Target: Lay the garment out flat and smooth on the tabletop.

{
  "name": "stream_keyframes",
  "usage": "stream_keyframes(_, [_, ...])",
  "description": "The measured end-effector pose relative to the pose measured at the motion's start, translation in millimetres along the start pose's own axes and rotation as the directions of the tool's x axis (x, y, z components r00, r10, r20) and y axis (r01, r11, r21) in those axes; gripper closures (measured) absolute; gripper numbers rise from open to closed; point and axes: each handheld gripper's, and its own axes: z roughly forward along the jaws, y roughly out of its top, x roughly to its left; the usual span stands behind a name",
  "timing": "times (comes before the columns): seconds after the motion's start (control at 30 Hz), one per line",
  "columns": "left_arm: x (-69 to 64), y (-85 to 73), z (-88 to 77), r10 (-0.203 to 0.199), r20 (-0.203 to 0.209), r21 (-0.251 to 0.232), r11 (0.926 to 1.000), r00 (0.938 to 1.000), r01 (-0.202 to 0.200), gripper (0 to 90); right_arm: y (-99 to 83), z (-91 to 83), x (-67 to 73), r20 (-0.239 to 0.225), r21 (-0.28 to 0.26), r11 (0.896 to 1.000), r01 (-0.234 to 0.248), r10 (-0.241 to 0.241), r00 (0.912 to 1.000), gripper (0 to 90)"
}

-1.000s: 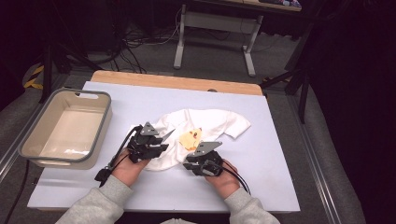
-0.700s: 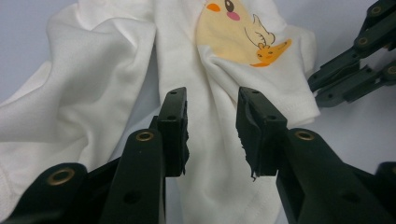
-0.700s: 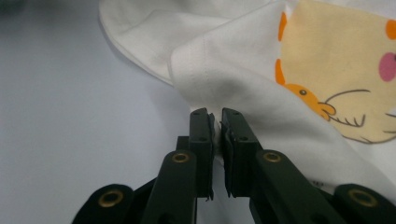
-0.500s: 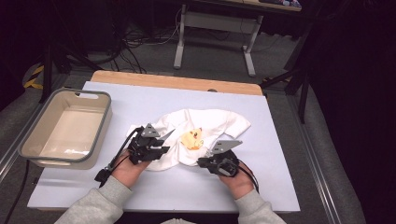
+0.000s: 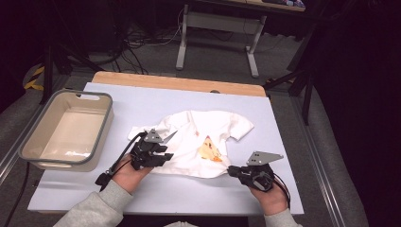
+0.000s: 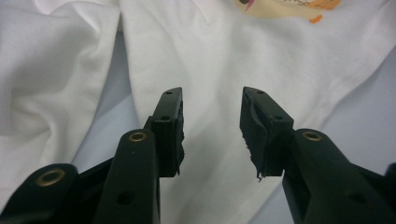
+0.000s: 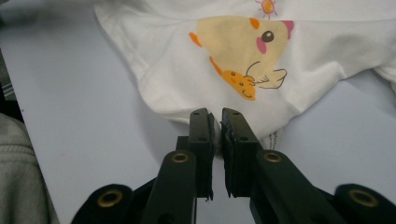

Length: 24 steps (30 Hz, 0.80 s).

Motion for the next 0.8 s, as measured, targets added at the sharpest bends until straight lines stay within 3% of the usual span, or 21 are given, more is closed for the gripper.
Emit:
stream_keyframes(0.1, [-1.3, -3.5, -1.8, 0.011, 0.003, 0.010, 0.9999, 0.9999, -0.011, 59.4, -8.7, -8.1, -0.2, 0.013, 0.011, 1.000, -0.014, 0.014, 0.9998, 83.1])
stream_keyframes(0.33, [-2.2, -14.4, -4.8, -0.008, 0.019, 0.032, 0.9995, 0.9998, 0.007, 58.0, -29.7, -18.3, -2.2, 0.044, 0.055, 0.997, -0.051, 0.048, 0.9979, 83.2])
stream_keyframes(0.57, [-3.5, -24.9, 0.2, -0.022, 0.052, 0.089, 0.9959, 0.9984, 0.017, 57.8, -46.3, -23.4, -8.3, 0.059, 0.080, 0.993, -0.088, 0.084, 0.9947, 83.1])
stream_keyframes(0.73, [-9.5, -26.3, 9.2, -0.003, 0.076, 0.133, 0.9912, 0.9971, -0.008, 60.3, -53.2, -21.0, -11.4, 0.053, 0.100, 0.991, -0.094, 0.089, 0.9946, 81.7])
stream_keyframes(0.8, [-11.7, -25.7, 10.9, 0.011, 0.066, 0.132, 0.9910, 0.9978, -0.020, 62.1, -52.5, -21.0, -12.5, 0.045, 0.096, 0.991, -0.093, 0.089, 0.9950, 75.4])
